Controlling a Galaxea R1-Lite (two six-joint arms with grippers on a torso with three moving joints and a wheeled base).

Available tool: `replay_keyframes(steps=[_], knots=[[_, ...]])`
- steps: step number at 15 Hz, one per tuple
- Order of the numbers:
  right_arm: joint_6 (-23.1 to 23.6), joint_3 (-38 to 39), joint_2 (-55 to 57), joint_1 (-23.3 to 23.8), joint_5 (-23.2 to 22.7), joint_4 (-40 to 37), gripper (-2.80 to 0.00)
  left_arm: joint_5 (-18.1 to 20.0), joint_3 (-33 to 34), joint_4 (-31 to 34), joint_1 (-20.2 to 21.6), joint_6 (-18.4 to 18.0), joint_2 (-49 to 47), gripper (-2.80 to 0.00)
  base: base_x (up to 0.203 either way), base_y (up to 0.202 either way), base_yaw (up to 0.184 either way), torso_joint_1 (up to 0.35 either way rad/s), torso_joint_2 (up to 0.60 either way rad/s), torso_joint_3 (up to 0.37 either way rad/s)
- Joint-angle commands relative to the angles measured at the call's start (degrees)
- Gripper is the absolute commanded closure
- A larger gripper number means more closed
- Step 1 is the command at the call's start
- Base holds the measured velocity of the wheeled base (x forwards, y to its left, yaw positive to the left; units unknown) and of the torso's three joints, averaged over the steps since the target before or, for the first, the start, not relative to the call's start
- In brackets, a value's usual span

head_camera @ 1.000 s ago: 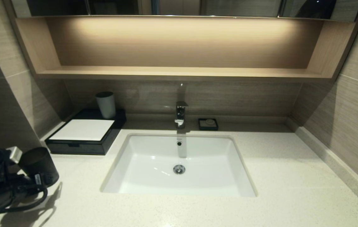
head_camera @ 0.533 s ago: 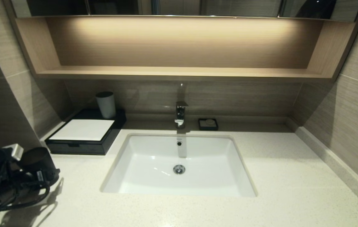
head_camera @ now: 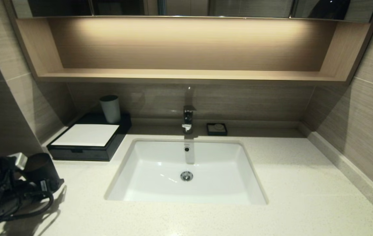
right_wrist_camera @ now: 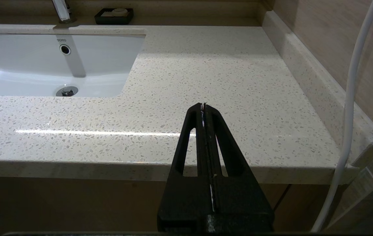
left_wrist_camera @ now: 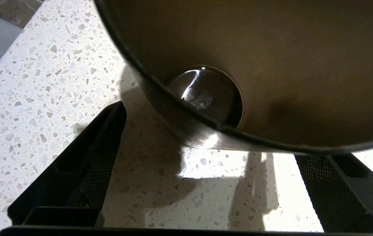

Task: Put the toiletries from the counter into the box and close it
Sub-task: Pick up the cup

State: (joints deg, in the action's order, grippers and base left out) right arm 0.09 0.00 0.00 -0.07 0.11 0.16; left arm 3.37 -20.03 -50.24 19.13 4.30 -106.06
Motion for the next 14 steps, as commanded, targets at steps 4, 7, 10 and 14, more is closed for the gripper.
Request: replay_keyframes(steps=[4,7,10,14], knots=[[0.00,0.09,0.00,-0.01,-0.02,0.02,0.00,0.09,-0.10,-0.38,0.03,0.09,-0.64,-2.80,0.000,0.000,0.000,0.000,0.00,0.000],[0.00,0.01,0.00,-0.01,-0.02,0.02,0.00,0.24,-0.27,-0.38,0.03,0.09,-0.64,-2.80,0.000,0.000,0.000,0.000,0.00,0.000],[0.00,0.09,0.00,-0.01,-0.02,0.02,0.00,0.24,-0.48,-0.47,0.03,0.18,-0.90,0.00,0.000,0.000,0.000,0.000,0.00,0.000],[0.00,0.09,0.00,-0.01,-0.02,0.02,0.00,0.26,-0.80,-0.47,0.03,0.27,-0.90,0.00,0.000,0.000,0.000,0.000,0.00,0.000]])
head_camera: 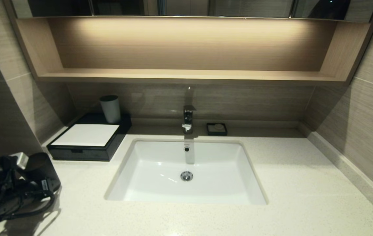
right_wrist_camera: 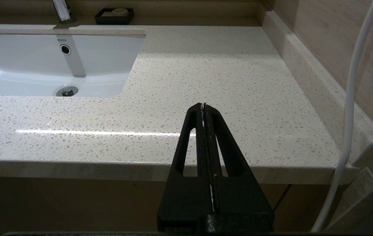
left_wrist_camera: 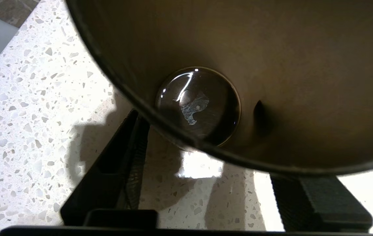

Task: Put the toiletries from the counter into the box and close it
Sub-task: Pick up the cup

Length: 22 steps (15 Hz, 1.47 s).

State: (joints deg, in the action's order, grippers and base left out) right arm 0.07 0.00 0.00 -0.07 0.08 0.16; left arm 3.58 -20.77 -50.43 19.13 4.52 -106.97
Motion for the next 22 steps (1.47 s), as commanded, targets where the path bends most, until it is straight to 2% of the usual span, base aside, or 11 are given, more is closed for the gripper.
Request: replay_keyframes(steps=[1,7,14,20,22], knots=[[0.01,0.09,0.00,-0.01,0.01,0.02,0.00,0.11,-0.06,-0.28,0.03,0.14,-0.09,0.00,0.000,0.000,0.000,0.000,0.00,0.000],[0.01,0.09,0.00,-0.01,0.01,0.02,0.00,-0.03,1.42,-5.34,0.03,0.32,-1.84,0.00,0.000,0.000,0.000,0.000,0.00,0.000],[0.01,0.09,0.00,-0.01,0.01,0.02,0.00,0.02,1.33,-5.50,0.03,0.79,0.59,0.00,0.000,0.000,0.000,0.000,0.00,0.000],[0.01,0.09,0.00,-0.01,0.01,0.02,0.00,-0.57,-1.19,-4.01,0.07,0.76,3.10,0.00,0.000,0.000,0.000,0.000,0.00,0.000],[0.01,0.09,0.00,-0.01,0.01,0.02,0.00,-0.52,-3.76,0.54,0.03,0.76,4.60,0.00,0.000,0.000,0.000,0.000,0.00,0.000]])
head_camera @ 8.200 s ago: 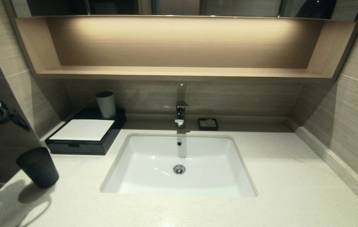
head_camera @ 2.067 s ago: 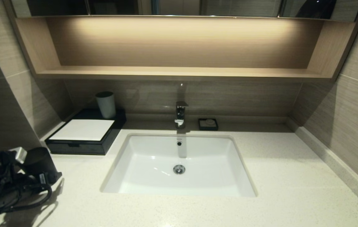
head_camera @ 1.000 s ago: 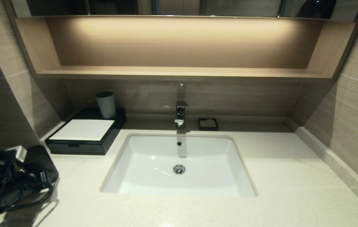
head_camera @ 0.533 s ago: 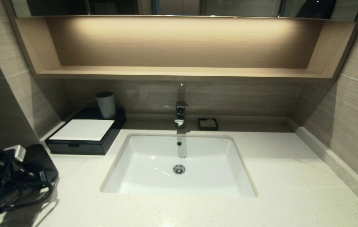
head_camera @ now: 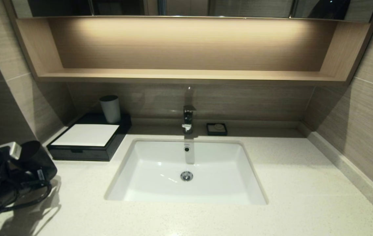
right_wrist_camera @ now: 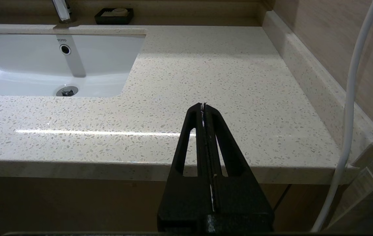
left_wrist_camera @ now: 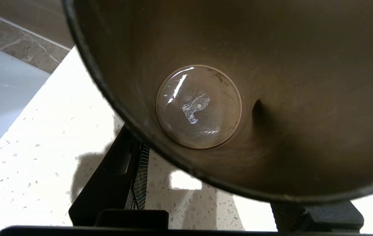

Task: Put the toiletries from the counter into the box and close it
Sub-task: Pick up the cup, then place the cup on the storage box

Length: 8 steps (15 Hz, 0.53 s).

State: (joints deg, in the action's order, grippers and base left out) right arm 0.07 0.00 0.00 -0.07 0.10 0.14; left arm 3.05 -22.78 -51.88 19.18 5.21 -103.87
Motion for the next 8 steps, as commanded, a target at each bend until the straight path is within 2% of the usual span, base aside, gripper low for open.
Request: replay_keyframes(steps=[1,5,8], knots=[[0.01,0.09,0.00,-0.01,-0.01,0.04,0.00,0.03,-3.35,5.02,-0.02,0.07,2.72,0.00,0.000,0.000,0.000,0.000,0.00,0.000],[0.01,0.09,0.00,-0.01,-0.01,0.04,0.00,0.22,-12.31,20.90,-0.01,0.17,8.59,0.00,0.000,0.000,0.000,0.000,0.00,0.000],[0.01,0.09,0.00,-0.01,-0.01,0.04,0.00,0.23,-17.80,26.95,-0.02,0.24,9.37,0.00,0.000,0.000,0.000,0.000,0.00,0.000]])
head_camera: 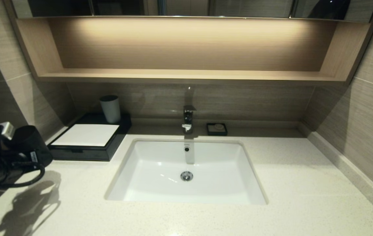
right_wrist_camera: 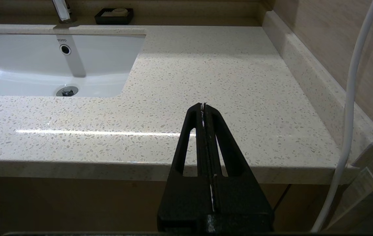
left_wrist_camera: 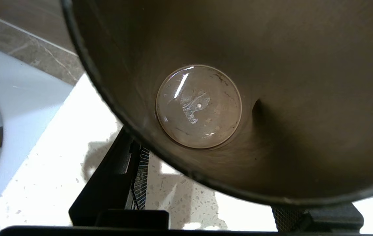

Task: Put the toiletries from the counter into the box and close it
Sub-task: Place the cup on the storage box

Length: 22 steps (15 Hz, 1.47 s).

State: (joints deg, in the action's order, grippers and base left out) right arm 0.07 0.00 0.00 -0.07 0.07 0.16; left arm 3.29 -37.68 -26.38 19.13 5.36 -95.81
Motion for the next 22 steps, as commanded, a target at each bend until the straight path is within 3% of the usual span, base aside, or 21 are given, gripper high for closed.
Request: replay_keyframes(steps=[1,11,22], knots=[[0.01,0.09,0.00,-0.01,0.01,0.02,0.00,-0.04,-4.07,2.74,-0.02,0.05,1.16,0.00,0.000,0.000,0.000,0.000,0.00,0.000],[0.01,0.08,0.00,-0.01,0.01,0.02,0.00,0.05,-16.89,12.01,-0.86,0.21,-3.05,0.00,0.000,0.000,0.000,0.000,0.00,0.000],[0.01,0.09,0.00,-0.01,0.01,0.02,0.00,-0.21,-35.92,23.63,-5.31,1.61,-14.33,0.00,0.000,0.000,0.000,0.000,0.00,0.000]])
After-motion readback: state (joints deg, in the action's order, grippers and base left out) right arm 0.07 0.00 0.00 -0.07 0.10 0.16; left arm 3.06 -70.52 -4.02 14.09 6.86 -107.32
